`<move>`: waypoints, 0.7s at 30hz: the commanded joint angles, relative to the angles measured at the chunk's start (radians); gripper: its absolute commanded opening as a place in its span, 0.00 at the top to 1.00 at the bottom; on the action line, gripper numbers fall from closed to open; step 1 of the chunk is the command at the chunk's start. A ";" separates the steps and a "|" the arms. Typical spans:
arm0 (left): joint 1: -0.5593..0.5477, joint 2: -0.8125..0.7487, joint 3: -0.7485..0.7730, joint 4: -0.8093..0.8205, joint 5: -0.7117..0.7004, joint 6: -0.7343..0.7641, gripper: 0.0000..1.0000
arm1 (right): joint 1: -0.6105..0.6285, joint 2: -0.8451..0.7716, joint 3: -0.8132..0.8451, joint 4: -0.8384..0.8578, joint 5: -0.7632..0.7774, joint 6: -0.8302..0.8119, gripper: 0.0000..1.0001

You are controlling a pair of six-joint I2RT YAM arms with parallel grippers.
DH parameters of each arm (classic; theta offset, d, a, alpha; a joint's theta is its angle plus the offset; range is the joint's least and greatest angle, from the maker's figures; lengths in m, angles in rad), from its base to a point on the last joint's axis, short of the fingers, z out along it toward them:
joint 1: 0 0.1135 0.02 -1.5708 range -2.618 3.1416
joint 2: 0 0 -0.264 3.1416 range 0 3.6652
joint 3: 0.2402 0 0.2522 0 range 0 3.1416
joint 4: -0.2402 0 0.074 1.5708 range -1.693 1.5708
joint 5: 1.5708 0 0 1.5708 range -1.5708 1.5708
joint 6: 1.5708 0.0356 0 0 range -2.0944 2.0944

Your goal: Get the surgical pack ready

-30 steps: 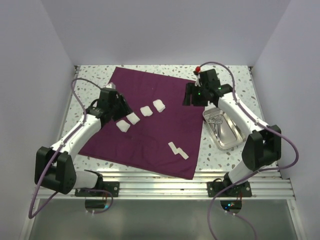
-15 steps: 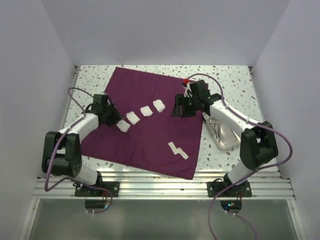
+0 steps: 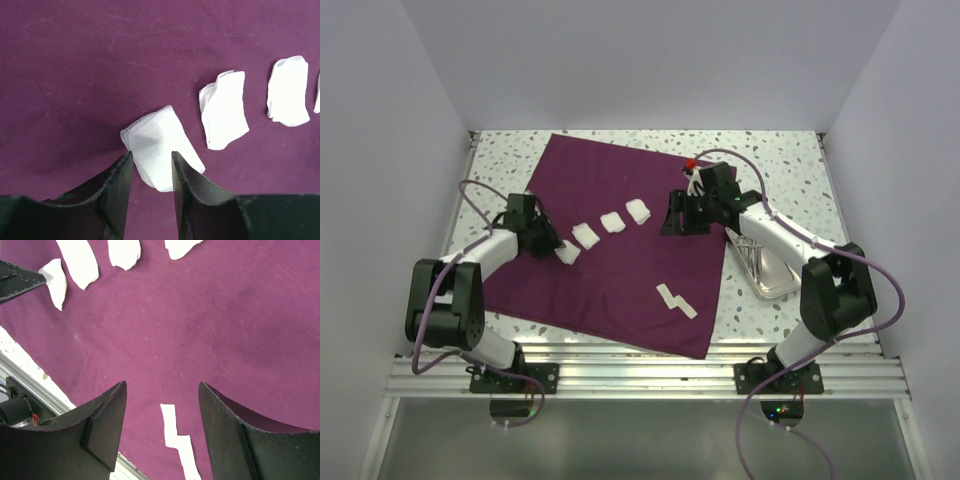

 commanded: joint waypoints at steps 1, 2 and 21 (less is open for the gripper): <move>0.012 0.005 -0.012 0.034 -0.002 0.020 0.59 | 0.003 -0.039 -0.002 0.038 -0.012 -0.012 0.37; 0.014 0.004 -0.015 0.037 -0.002 0.019 0.59 | 0.004 -0.041 -0.002 0.034 -0.011 -0.015 0.37; 0.035 0.090 0.002 0.066 0.004 -0.004 0.63 | 0.006 -0.035 -0.003 0.044 -0.009 -0.020 0.37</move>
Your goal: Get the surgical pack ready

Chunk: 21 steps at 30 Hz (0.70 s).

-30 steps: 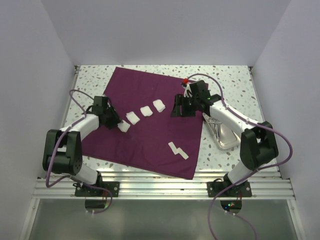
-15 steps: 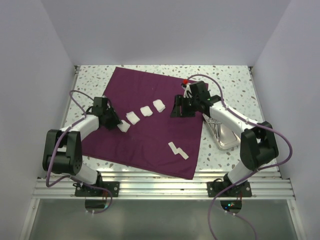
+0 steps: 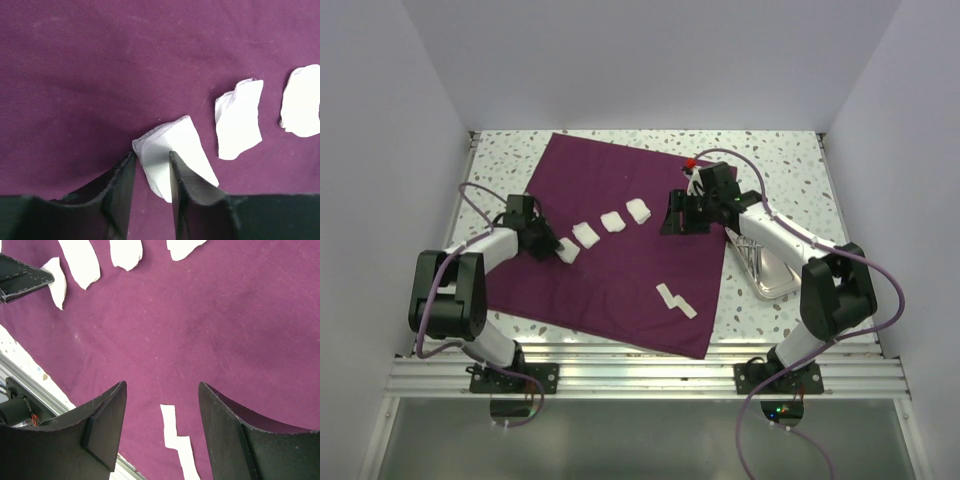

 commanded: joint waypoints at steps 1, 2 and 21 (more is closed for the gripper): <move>0.012 0.035 0.007 0.030 -0.010 0.000 0.65 | 0.003 -0.036 0.000 0.033 -0.010 -0.018 0.37; 0.013 0.038 0.010 0.025 -0.013 -0.001 0.66 | 0.003 -0.034 0.001 0.033 -0.011 -0.018 0.37; 0.013 -0.081 0.010 -0.031 -0.069 -0.024 1.00 | 0.018 -0.023 0.000 0.028 -0.010 -0.023 0.37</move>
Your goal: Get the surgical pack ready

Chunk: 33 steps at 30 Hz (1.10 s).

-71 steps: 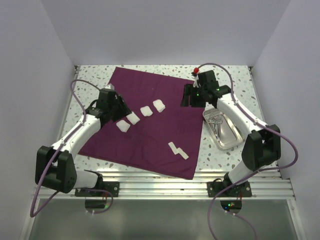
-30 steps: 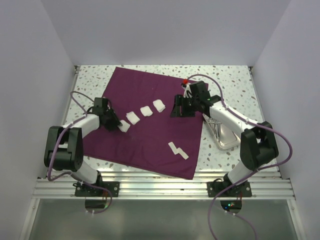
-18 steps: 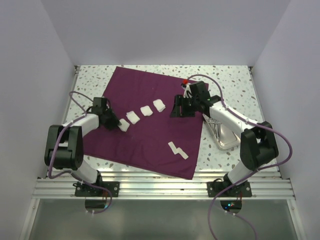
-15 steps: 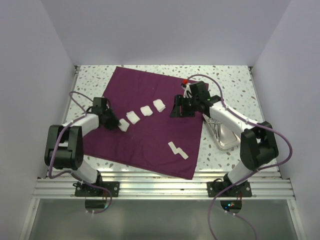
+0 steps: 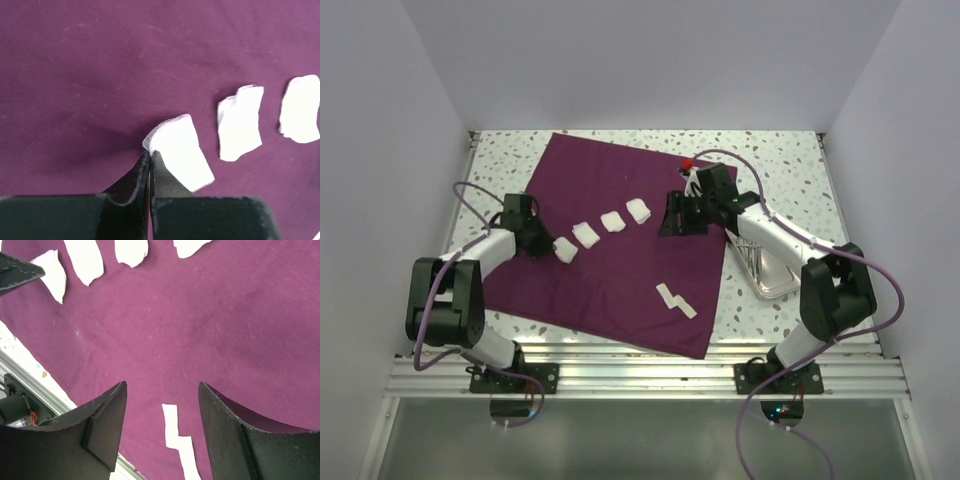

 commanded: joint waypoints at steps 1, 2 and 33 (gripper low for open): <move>0.008 -0.053 0.013 -0.010 -0.022 -0.006 1.00 | 0.005 -0.022 0.002 0.026 -0.008 -0.018 0.38; 0.008 -0.056 0.016 -0.021 -0.022 -0.008 1.00 | 0.008 -0.022 0.002 0.027 -0.008 -0.018 0.38; -0.064 0.072 0.206 0.048 0.196 -0.038 1.00 | 0.010 -0.005 0.006 0.024 0.004 -0.024 0.38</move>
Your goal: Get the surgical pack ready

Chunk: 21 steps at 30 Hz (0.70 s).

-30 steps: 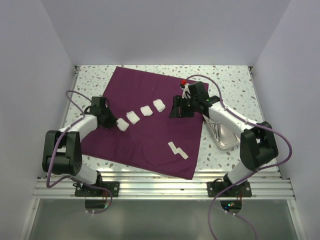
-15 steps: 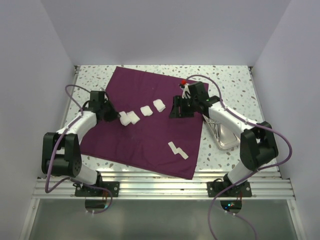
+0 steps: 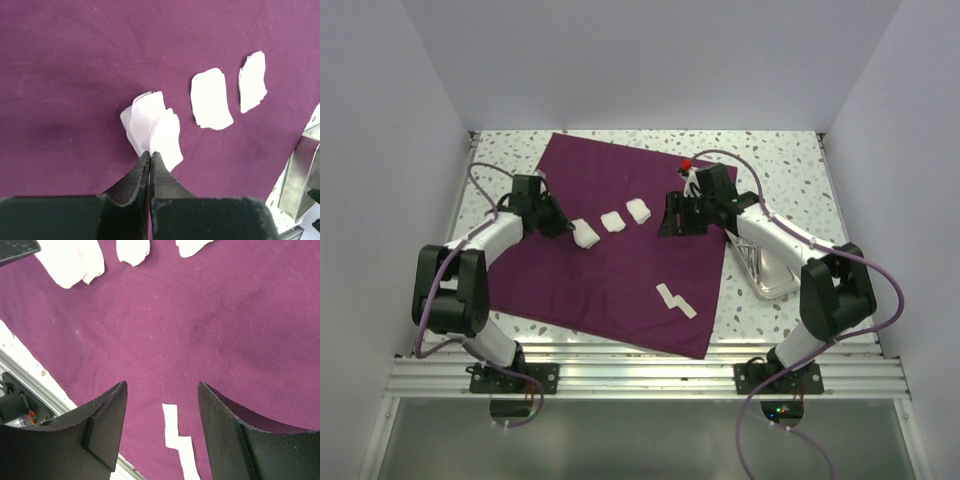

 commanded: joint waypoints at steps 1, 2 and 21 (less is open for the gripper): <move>-0.009 0.037 0.046 0.060 0.032 -0.029 1.00 | 0.005 -0.004 0.008 0.023 0.004 -0.017 0.38; -0.009 0.054 0.049 0.067 0.032 -0.032 1.00 | 0.005 -0.002 0.006 0.025 0.002 -0.017 0.38; -0.015 0.138 0.069 0.097 0.005 -0.045 1.00 | 0.003 0.010 0.008 0.030 -0.001 -0.017 0.38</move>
